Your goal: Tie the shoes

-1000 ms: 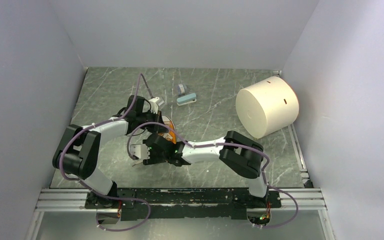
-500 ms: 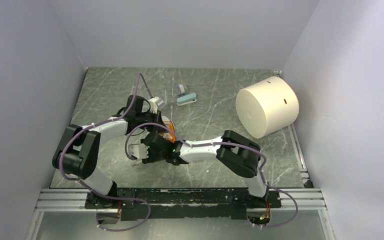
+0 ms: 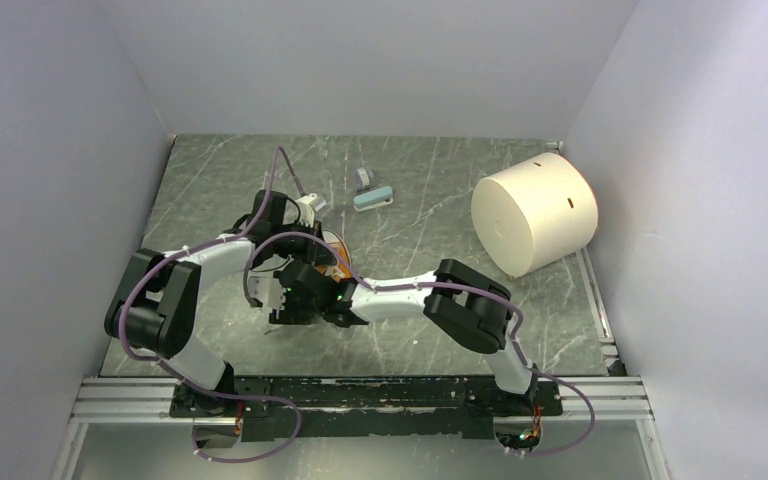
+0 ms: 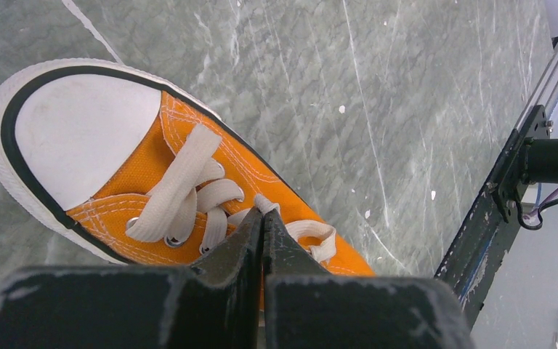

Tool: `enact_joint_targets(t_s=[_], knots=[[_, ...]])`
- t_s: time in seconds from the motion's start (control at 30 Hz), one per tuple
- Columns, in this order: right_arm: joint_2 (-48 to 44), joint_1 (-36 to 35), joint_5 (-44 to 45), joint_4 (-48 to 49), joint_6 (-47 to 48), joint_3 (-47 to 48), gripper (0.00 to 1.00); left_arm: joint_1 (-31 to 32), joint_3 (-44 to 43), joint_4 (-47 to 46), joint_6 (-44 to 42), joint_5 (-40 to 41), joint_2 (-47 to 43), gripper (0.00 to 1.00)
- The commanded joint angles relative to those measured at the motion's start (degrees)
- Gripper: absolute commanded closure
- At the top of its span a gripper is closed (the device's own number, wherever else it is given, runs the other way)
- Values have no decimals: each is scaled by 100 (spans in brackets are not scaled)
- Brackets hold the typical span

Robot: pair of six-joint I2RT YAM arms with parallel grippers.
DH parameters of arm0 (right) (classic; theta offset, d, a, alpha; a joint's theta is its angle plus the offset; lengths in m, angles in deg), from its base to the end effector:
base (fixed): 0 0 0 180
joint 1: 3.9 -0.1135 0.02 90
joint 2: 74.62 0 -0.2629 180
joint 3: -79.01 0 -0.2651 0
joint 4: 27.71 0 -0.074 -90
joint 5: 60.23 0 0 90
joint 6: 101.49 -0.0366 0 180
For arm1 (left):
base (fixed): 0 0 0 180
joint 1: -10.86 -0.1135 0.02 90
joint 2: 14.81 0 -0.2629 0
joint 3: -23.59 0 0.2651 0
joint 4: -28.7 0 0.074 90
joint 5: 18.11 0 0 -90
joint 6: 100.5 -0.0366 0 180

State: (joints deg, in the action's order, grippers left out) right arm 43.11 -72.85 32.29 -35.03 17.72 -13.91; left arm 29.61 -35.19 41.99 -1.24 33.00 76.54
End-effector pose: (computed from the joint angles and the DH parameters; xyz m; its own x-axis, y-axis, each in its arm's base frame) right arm 0.1658 0.4264 0.1430 0.2560 -0.6921 -0.6749 -0.9108 0.0612 -0.4083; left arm 0.2966 -0.1249 0.1601 -0.7776 0.1317 -0.6148 0.5462 0.6258 -0.5567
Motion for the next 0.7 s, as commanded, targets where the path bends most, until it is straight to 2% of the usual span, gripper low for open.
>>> enact_joint_targets(t_s=[0.0, 0.13, 0.23, 0.4, 0.5, 0.67], knots=[[163, 87, -214, 120, -528, 130, 37, -46, -19, 23, -47, -171, -39, 95], [314, 108, -442, 56, -595, 61, 38, -46, -19, 23, -38, -197, -30, 95], [405, 124, -598, -15, -706, 16, 48, -46, -32, 19, -44, -198, -21, 95], [339, 116, -623, -171, -668, -17, 79, -46, -22, 23, -91, -157, -80, 95], [173, 116, -662, -424, -529, 462, 98, -55, -10, 23, -78, -156, -104, 95], [-522, 112, -1190, -668, -680, 1009, 100, -86, -44, 81, -98, -178, -163, 95]])
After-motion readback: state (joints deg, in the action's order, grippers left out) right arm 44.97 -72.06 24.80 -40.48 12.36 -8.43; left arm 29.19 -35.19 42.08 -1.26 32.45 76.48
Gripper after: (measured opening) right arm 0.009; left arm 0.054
